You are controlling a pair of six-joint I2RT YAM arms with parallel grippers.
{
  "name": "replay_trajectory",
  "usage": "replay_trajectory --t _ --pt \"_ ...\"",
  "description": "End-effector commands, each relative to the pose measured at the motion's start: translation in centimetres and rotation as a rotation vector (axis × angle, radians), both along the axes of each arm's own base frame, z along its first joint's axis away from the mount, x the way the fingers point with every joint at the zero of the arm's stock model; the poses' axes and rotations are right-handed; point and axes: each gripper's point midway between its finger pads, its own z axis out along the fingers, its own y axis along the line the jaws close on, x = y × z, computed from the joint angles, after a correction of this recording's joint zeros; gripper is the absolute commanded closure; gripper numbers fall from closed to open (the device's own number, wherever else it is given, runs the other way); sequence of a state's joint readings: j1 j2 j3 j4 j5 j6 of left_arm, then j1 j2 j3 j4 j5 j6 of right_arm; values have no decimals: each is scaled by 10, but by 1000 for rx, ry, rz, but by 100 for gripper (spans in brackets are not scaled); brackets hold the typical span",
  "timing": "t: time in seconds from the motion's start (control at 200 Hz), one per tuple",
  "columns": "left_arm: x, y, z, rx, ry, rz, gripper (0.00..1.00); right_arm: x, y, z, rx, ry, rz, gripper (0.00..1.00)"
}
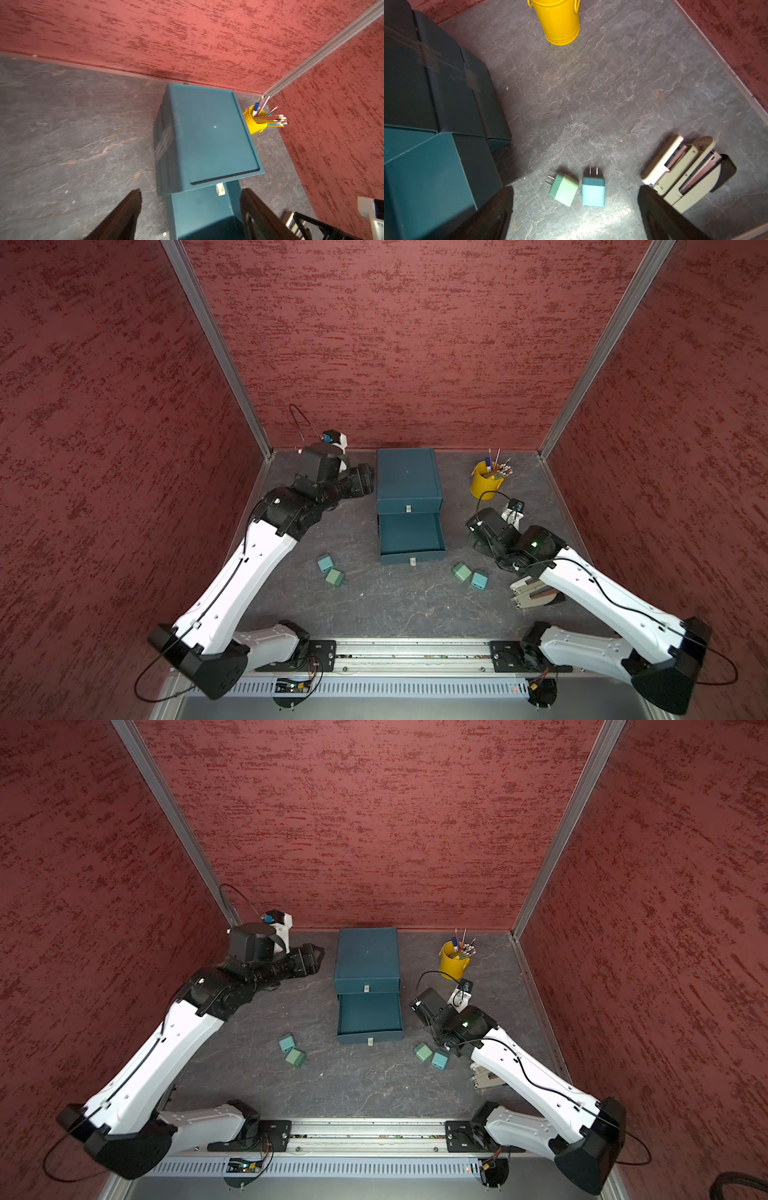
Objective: Place the plugs into the drawer by color
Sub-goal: Pick up the plug from the center of the board.
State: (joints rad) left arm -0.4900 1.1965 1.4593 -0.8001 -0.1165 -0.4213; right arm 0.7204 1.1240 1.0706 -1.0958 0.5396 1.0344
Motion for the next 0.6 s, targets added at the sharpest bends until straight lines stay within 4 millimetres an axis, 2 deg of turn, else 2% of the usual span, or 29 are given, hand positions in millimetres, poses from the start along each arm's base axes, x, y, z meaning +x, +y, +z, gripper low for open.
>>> replay_trajectory --t 0.0,0.1,0.185,0.281,0.461,0.591 --pt "-26 54 -21 82 54 197 20 1 -5 -15 5 47 -14 3" --pt "-51 82 -43 62 117 290 18 -1 -13 -25 4 74 -33 2" --pt "-66 90 -77 34 211 323 18 -4 -22 -31 -7 97 -54 2" --pt "-71 96 -115 4 302 378 19 -10 -32 -36 -46 137 -81 2" --pt "-70 79 -164 -109 413 373 23 -14 -35 -53 -52 155 -25 3" --pt "-72 63 -199 -117 491 341 26 -14 -29 -49 54 71 15 8"
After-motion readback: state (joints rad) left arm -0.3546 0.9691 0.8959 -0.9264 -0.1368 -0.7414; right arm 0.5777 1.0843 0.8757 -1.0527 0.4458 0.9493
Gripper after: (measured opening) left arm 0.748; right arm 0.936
